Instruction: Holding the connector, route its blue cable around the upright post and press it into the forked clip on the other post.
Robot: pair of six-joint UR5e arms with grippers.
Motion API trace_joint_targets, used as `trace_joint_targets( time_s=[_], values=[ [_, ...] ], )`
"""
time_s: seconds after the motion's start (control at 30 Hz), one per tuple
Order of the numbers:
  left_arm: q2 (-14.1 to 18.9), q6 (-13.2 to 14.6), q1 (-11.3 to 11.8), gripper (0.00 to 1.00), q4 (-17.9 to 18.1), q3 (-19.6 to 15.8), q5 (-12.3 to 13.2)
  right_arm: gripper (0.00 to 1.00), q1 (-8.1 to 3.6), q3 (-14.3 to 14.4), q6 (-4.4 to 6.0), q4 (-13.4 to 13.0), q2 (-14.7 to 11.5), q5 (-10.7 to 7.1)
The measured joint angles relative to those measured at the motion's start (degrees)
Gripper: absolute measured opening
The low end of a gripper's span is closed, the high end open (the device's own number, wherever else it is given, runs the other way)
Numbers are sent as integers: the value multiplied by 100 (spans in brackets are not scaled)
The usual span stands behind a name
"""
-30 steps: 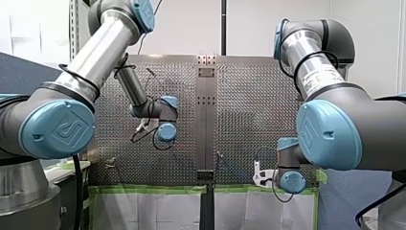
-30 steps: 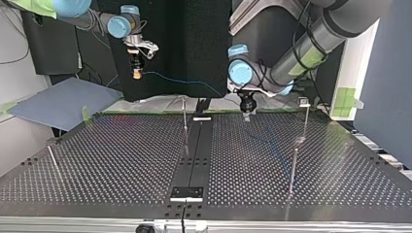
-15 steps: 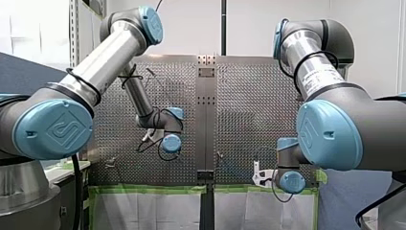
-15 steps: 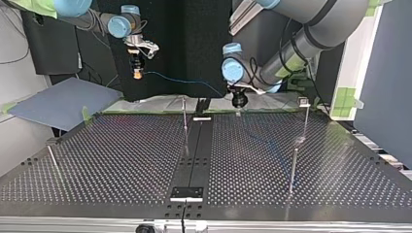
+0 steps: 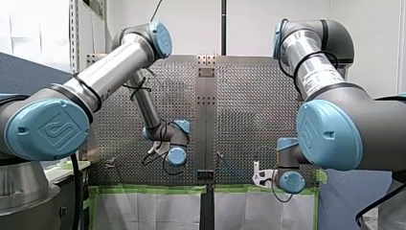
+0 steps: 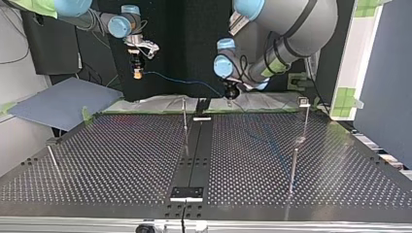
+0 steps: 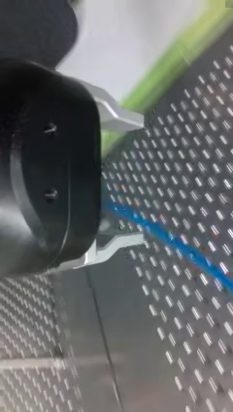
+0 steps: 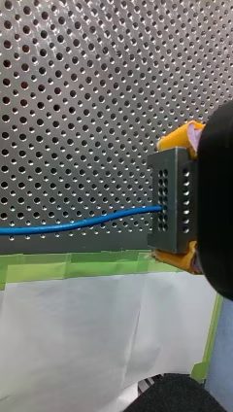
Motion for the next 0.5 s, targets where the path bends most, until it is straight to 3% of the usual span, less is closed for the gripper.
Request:
trace_joint_targets(
  time_s=[0.5],
  values=[
    [-113, -136, -241, 99, -122, 55, -24, 0, -29, 0, 2, 7, -1, -12]
  ],
)
